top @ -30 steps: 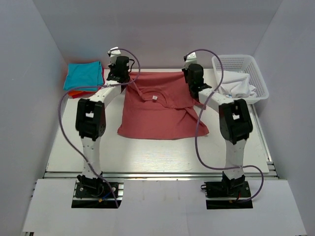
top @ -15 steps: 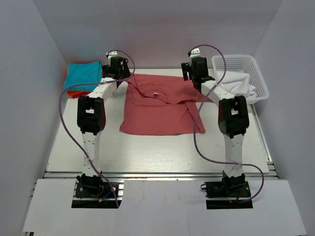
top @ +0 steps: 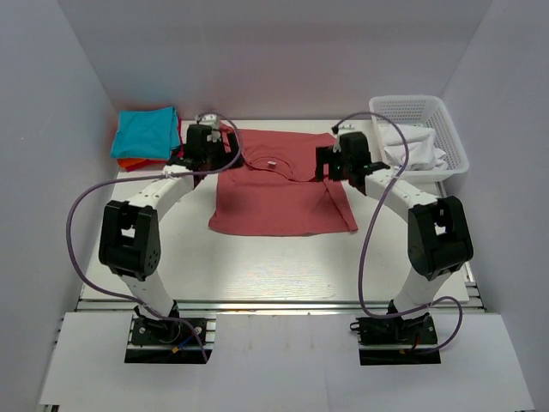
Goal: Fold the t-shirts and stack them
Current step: Flatten out the tshirt
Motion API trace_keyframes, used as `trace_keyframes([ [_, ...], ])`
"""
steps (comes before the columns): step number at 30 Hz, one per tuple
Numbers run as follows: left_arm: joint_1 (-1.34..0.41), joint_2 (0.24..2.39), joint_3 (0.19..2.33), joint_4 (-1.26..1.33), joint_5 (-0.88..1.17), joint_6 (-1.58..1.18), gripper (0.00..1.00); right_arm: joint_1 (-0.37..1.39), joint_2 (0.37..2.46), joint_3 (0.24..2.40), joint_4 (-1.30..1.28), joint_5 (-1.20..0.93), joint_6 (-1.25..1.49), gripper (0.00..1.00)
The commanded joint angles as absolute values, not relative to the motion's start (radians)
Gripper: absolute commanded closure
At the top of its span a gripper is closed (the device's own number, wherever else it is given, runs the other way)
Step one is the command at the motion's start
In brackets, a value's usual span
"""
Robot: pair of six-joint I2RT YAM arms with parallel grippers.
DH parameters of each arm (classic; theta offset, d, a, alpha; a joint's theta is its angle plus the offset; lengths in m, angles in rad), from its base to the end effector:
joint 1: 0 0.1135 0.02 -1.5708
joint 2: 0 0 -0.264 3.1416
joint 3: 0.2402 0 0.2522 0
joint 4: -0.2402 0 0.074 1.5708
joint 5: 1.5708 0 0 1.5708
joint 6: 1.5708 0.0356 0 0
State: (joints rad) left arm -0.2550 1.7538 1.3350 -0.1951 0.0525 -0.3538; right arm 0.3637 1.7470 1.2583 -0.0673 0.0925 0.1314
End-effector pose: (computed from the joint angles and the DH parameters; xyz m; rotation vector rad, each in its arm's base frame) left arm 0.3922 -0.1042 0.2652 -0.0791 2.2108 -0.3993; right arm 0.3785 0.1405 0.2536 -0.1924 2.1216 0.1945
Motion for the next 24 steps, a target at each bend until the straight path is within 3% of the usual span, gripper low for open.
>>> trace_keyframes([
  [1, -0.276, 1.713, 1.206, -0.167, 0.202, -0.388, 0.0, 0.388, 1.704, 1.16, -0.115, -0.032, 0.212, 0.1],
  [5, -0.31, 1.703, 1.129, -0.158, 0.239, -0.411, 0.0, 0.406, 1.707, 1.063, -0.084, -0.103, 0.245, 0.1],
  [14, -0.319, 1.698, 0.943, -0.179, 0.199, -0.46, 0.0, 0.422, 1.73, 0.993, -0.167, -0.017, 0.262, 0.1],
  [24, -0.298, 1.807, 1.046, -0.365, -0.118, -0.506, 0.0, 0.602, 1.562, 0.756, -0.274, -0.116, 0.296, 0.1],
])
